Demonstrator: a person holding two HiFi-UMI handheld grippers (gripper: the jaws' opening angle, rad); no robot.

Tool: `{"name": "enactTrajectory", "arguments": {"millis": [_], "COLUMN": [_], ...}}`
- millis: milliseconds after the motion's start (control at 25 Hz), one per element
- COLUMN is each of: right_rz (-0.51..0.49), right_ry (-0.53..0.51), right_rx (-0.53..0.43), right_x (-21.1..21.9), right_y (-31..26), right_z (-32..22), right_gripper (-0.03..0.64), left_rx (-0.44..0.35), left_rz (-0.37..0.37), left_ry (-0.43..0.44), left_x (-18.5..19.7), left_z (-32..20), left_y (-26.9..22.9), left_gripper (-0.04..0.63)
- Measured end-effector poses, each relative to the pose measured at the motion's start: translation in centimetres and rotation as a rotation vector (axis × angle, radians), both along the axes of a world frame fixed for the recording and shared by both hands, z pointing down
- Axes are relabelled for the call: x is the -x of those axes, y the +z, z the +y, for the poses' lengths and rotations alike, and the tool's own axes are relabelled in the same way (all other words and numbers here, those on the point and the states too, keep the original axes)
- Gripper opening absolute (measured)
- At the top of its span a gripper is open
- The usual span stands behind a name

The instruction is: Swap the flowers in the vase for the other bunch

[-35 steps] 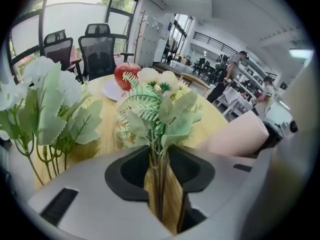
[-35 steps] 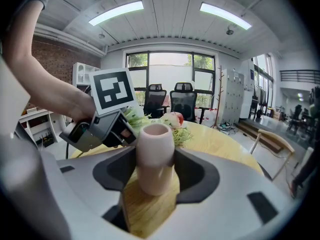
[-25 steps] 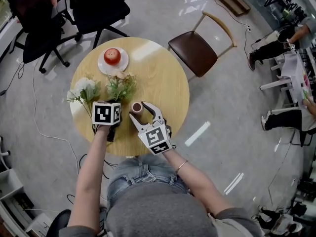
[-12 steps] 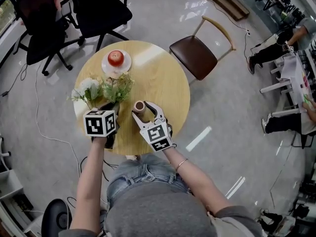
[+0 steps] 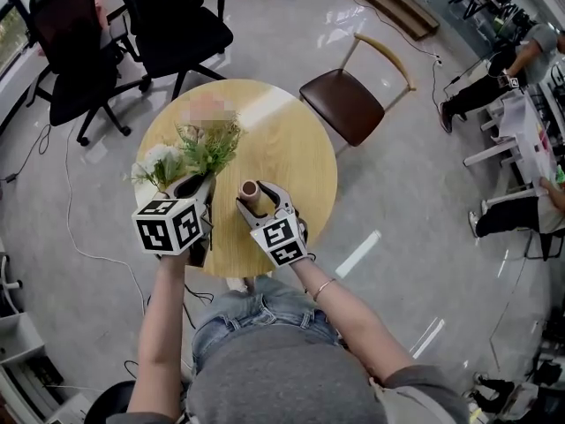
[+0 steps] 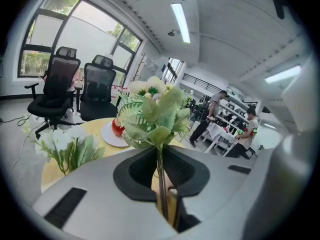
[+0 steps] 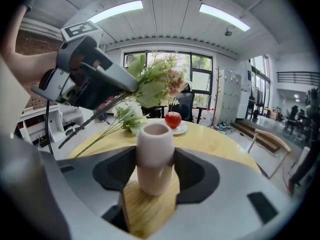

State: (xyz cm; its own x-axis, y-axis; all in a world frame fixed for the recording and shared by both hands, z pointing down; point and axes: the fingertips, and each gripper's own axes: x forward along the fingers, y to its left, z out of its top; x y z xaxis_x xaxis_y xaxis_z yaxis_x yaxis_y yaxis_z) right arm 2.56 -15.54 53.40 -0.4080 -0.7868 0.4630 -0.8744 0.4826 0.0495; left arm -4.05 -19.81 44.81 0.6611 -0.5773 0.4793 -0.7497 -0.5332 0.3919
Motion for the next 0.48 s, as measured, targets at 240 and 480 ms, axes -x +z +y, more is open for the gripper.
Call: {"name": "enactTrajectory", "arguments": {"millis": [240,480], "right_rz": [0.016,0.027], "right_ry": [-0.001,-0.001], "right_rx": [0.003,0.000], "right_x": [-0.1,-0.1], "right_y": [-0.2,-0.3], "right_z": [0.1,0.0], "right_gripper": [0.245,0.244], "left_rx": [-0.111,-0.211], "left_rz": [0.078,0.117], "left_ry": [0.022,0.028], "left_x": [-1.8,-3.5], "left_z": [-0.6,-1.2], "left_y": [-5.2,-8.9], "left_gripper": [0.046,0.046]}}
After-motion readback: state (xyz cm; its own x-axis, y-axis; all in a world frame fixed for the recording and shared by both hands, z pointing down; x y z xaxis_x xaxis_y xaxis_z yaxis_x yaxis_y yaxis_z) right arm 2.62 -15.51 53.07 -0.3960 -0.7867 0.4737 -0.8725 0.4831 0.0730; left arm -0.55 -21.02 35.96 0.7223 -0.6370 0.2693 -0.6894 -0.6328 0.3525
